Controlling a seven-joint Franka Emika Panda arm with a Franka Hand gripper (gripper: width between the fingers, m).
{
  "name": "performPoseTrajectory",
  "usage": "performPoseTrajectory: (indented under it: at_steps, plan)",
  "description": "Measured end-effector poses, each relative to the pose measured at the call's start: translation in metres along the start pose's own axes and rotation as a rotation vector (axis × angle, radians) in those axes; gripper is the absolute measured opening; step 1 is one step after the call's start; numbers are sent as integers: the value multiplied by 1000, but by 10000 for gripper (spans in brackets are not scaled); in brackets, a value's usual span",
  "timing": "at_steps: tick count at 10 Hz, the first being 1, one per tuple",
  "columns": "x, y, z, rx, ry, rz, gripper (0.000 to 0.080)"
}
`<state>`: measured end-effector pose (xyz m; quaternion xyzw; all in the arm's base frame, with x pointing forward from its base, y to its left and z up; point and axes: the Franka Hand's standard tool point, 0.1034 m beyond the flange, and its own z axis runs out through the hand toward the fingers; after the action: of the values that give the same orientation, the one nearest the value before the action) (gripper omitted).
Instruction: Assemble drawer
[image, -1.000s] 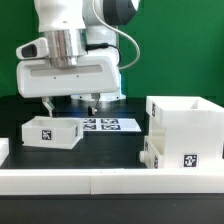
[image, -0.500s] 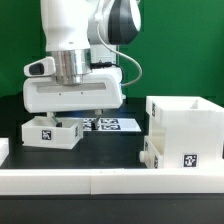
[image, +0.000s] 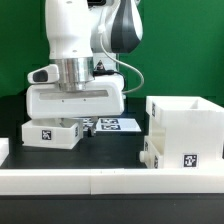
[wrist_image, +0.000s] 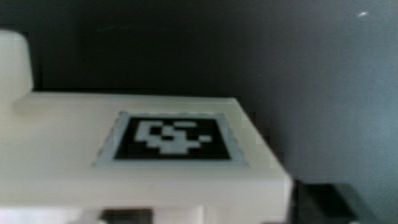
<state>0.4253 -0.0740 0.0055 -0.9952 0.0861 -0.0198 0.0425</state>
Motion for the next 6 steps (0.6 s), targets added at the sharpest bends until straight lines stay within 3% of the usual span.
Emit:
performPoseTrajectory:
  at_steps: [1, 2, 3, 6]
  plan:
    - [0, -1, 0, 0, 0, -1, 238]
    - [0, -1, 0, 0, 0, -2, 238]
    - [0, -1, 0, 0, 0, -3, 69]
    - [3, -4, -2, -1, 9, -9, 44]
